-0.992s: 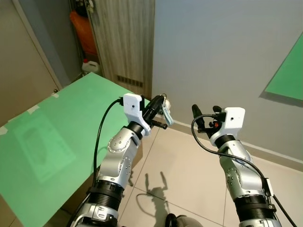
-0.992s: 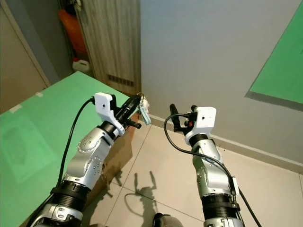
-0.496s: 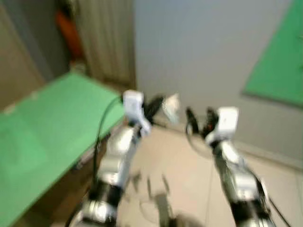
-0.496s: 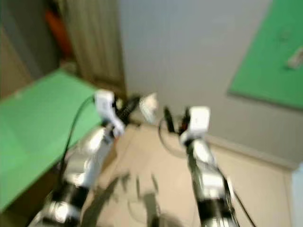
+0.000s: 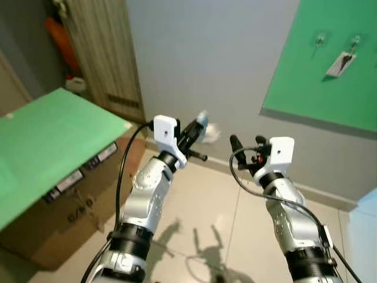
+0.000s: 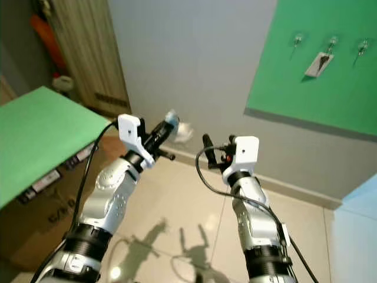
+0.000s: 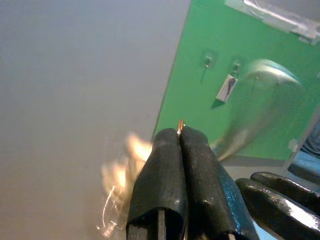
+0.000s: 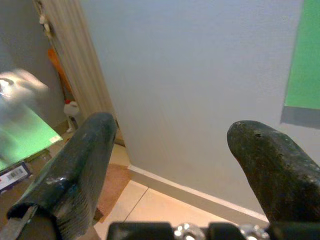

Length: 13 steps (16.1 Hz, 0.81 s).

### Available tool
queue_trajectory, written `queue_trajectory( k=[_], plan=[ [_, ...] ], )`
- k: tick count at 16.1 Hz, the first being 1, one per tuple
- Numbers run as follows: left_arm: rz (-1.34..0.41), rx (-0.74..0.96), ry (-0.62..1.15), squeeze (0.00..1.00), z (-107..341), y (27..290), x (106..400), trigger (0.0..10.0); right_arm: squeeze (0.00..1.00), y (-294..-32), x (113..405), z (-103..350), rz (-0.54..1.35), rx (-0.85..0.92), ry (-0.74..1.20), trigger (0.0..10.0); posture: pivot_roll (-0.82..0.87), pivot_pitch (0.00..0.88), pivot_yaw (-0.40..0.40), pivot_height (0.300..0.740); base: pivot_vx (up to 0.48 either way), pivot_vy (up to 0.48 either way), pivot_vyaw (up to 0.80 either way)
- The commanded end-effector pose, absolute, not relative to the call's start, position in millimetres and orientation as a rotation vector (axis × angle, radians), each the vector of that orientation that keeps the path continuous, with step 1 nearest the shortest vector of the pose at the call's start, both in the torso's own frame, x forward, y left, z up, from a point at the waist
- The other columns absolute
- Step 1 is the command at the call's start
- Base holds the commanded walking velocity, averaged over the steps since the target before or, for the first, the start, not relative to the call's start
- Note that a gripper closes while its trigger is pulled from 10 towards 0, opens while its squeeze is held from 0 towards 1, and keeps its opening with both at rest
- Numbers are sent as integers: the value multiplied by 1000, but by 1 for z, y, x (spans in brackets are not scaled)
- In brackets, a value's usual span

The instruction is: Hang keys on a hook

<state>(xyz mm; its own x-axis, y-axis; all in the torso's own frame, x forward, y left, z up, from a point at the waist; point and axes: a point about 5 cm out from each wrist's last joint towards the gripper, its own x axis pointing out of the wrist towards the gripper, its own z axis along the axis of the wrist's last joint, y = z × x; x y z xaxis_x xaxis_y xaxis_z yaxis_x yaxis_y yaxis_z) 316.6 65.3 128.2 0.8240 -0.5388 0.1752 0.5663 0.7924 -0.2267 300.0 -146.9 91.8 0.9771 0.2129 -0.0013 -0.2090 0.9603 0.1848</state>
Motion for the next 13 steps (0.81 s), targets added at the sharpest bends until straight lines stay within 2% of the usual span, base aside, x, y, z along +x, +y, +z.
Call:
queue_trajectory(
  k=[1,3,8,9,10,13],
  plan=[
    [-625,-280,-120,0,134,56,317,10000,0,-155,300,93,190,159,18,10000,-134,45,4,740,0,-472,0],
    [-630,-278,-118,0,133,55,317,10000,0,-154,302,98,206,154,2,10000,-137,40,3,740,0,-472,0],
    [-641,-275,-121,0,134,54,317,10000,0,-164,319,159,185,156,-214,10000,-143,42,18,740,0,-472,0],
    [-641,-275,-121,0,134,54,317,10000,0,-168,320,157,171,175,-205,10000,-151,41,20,740,0,-472,0],
    [-644,-263,-111,0,132,53,315,10000,0,-176,317,136,146,161,-124,10000,-138,47,12,740,0,-431,0],
    [-634,-243,-90,0,129,52,316,10000,0,-167,308,112,161,124,-35,10000,-134,50,8,740,0,-91,0]
  ],
)
